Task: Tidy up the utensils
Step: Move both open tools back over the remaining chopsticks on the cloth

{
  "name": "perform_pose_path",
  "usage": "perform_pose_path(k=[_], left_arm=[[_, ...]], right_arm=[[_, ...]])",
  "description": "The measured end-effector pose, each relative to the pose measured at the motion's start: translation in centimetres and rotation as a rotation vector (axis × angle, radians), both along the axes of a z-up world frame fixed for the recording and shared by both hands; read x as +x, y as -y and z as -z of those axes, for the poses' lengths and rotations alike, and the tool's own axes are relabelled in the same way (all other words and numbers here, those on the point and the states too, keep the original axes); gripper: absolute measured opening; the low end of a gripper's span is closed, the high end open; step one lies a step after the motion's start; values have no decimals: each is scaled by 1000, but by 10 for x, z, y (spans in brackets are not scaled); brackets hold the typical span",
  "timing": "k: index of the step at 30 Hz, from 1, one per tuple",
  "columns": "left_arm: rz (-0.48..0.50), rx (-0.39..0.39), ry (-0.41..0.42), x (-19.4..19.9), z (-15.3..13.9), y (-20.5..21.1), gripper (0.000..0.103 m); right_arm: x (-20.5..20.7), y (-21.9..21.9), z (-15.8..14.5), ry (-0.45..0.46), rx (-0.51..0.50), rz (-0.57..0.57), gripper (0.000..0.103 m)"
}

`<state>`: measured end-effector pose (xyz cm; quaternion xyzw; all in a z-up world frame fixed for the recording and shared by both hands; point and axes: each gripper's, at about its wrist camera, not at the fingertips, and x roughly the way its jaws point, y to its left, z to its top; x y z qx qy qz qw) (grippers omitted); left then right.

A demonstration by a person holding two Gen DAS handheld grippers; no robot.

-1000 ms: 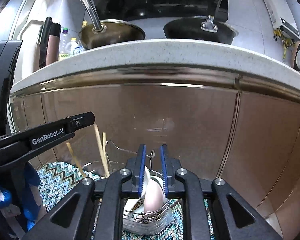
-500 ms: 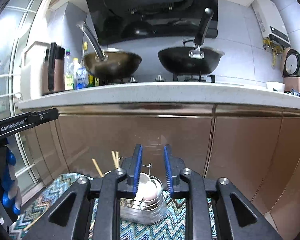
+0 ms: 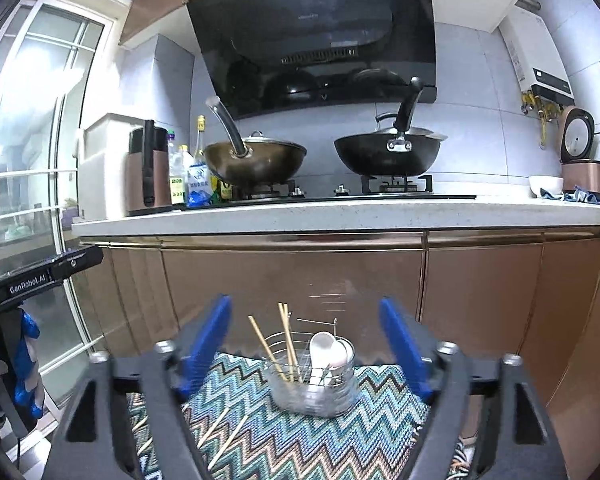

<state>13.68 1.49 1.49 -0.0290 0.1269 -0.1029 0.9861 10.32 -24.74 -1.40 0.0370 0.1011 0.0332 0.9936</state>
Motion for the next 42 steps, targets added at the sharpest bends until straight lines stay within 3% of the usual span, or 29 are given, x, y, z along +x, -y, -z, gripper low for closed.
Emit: perform_pose_path(k=[8,21,31,42], left_arm=[[-41,15,45,-38,-2,-27,63],[-58,-32,91,-73,-8,-65,63],[-107,-36,52,-81,-2,-83,64],[-76,-4,-103,-51,39,-77,64]], right_arm=[[-29,2,-3,9,21,8,103],[-64,15,-7,86,41,41,103],[-68,18,-3,27,93,42,103],[-45,6,21,-73,85,12,100]])
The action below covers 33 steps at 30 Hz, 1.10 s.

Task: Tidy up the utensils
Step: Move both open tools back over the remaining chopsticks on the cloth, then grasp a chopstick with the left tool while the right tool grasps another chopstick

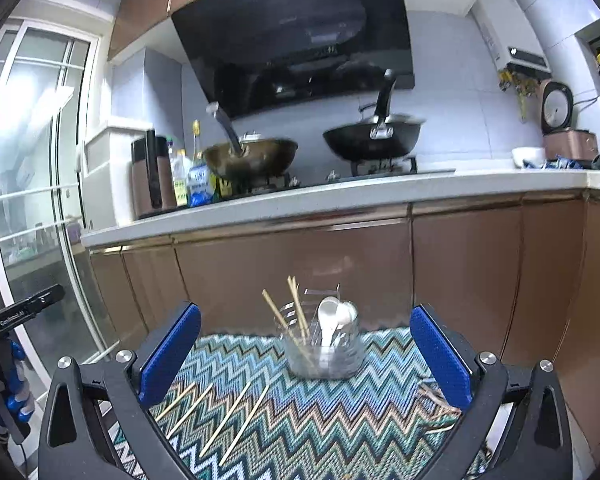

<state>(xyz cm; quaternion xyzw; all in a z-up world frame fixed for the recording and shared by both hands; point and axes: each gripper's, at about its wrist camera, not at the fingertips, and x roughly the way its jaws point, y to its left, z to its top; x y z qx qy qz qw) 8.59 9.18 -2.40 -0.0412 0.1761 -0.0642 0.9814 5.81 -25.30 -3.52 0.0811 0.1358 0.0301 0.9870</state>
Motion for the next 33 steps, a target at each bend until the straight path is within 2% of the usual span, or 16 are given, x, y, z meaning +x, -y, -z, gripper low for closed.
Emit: perform_pose_path(k=[4,9,15,16,18,23,29,33], left_arm=[[23,12,-66,15,18,3,64],[52,7,-160,38,42,5,64],[125,-15,-355,80,82,16,63],[134,-13,-383,87,89,19,62],[164,-6,-458,107,106,27,56],[213,-15,-624,150,145,40,46],[236,24,-736,186,174,54,39],[249,45,-788,203,186,60,35]], right_arm=[[17,-3,17,-68,17,-12,93],[40,-6,36,-152,35,-31,78],[77,-23,69,-307,41,-105,68],[86,-27,76,-342,44,-124,65],[104,-35,93,-429,72,-173,53],[144,-61,130,-590,94,-260,42],[196,-87,170,-745,128,-321,32],[223,-100,194,-820,117,-319,25]])
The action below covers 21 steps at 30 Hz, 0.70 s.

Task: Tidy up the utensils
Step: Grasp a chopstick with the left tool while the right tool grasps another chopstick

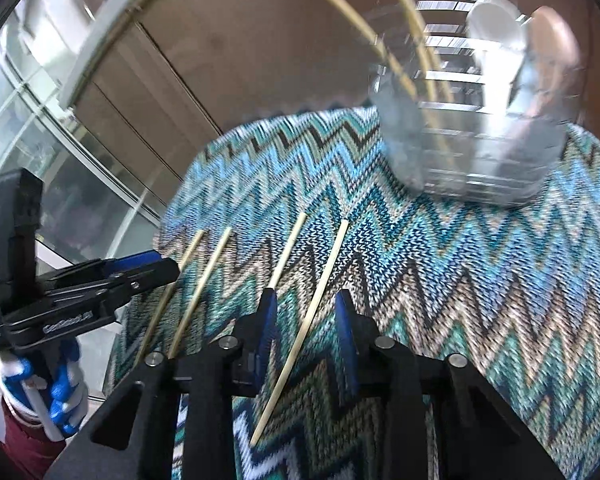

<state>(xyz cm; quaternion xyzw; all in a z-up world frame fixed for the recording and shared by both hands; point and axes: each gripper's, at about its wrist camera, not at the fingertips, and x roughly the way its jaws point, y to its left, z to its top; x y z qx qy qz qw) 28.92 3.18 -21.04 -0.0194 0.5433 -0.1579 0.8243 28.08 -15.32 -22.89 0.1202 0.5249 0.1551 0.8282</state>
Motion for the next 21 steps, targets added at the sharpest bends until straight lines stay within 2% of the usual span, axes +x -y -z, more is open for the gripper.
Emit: perform_pose_path(k=[3,9,14,21], left_arm=[[15,19,-39,12,10,4,32],[25,42,-110,28,29,10,28],[41,68,-151,36,44,19,22],[58,108,-150,40,50,31,20]], right_arm=[[16,-6,14,-37,-19,1,22],[37,-15,33,-87,-63,-5,21],[44,-16,38,-98,-70,-5,19],[54,-20,42,-109,-72,-8,11]])
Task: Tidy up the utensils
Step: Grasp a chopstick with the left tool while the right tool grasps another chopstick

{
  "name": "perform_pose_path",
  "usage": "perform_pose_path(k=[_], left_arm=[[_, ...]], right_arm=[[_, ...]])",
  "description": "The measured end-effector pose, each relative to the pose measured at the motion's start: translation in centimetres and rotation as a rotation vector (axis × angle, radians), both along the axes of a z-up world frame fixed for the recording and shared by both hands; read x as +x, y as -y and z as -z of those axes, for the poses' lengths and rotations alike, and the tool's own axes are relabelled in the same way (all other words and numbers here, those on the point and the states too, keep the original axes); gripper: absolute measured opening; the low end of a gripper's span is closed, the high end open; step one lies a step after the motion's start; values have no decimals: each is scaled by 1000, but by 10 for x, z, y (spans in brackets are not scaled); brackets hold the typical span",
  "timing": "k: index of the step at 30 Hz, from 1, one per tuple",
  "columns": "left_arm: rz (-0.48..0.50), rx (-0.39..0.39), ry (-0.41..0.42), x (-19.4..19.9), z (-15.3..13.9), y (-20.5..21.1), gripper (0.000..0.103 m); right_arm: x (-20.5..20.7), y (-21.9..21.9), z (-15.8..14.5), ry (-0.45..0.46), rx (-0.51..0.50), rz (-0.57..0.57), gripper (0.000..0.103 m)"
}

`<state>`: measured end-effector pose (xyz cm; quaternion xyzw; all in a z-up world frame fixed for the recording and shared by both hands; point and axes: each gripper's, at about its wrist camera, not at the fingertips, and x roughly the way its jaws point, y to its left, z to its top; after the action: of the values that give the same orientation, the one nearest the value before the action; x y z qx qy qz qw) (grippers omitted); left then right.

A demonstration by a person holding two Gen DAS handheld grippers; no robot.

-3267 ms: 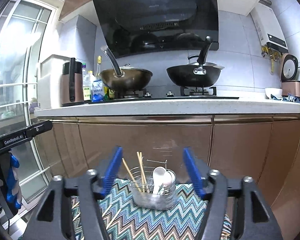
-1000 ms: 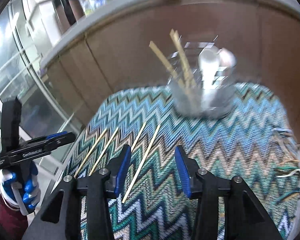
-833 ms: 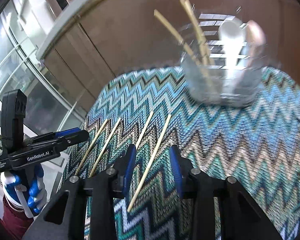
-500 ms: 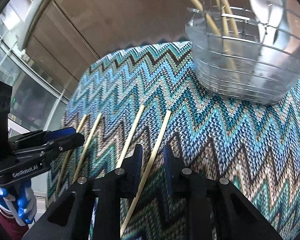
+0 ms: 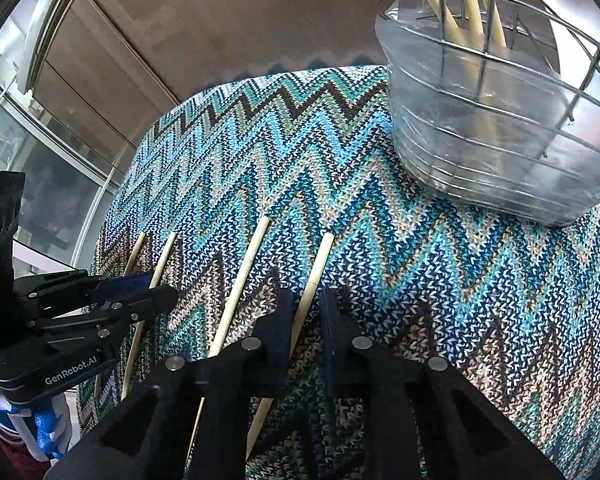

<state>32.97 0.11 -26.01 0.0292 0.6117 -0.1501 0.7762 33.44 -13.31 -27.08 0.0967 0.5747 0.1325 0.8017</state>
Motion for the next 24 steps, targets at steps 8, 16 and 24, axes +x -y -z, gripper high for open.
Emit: perform_pose_path(k=[8,16,24], left_arm=[[-4,8,3,-1,-1,-2,10],[-39,15,38,-14,-10,-9,5],[-44,12,147,-48,-53,-12,5]], right_arm=[[-1,1,0,3,9,15,10],[-28,14,-17,60,72,29,7],[-67,31,-58,184,144,30,6]])
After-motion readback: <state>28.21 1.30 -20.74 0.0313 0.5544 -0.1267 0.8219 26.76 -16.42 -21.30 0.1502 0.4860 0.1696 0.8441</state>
